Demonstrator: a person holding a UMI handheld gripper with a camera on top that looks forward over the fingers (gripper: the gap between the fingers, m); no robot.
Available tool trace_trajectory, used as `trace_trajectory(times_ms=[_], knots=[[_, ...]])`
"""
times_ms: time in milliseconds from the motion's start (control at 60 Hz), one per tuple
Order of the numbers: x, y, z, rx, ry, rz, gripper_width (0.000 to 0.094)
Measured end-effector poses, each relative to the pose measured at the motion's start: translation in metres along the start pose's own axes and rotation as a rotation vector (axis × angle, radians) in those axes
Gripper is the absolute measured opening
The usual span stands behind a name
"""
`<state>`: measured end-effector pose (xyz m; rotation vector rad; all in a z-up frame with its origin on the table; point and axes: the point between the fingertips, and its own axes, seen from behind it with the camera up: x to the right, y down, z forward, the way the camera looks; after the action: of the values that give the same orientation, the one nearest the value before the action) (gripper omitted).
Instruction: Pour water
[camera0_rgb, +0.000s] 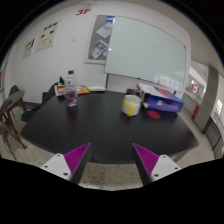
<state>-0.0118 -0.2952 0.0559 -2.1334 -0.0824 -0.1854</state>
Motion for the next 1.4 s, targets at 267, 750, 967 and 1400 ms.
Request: trace_trajectory(times_ms=[267,750,967,1400], knots=[[-0.188,-0.089,0.104,0.112,-0.145,0.102,0.0844],[-0.223,-0.202,0.273,0.221,-0.067,0.095,0.0576],[-0.225,-0.202,0.274,0.223,-0.086,0.115,0.0420],[-0.157,-0.350,0.169,0.403,-0.532,0.794,0.0392]])
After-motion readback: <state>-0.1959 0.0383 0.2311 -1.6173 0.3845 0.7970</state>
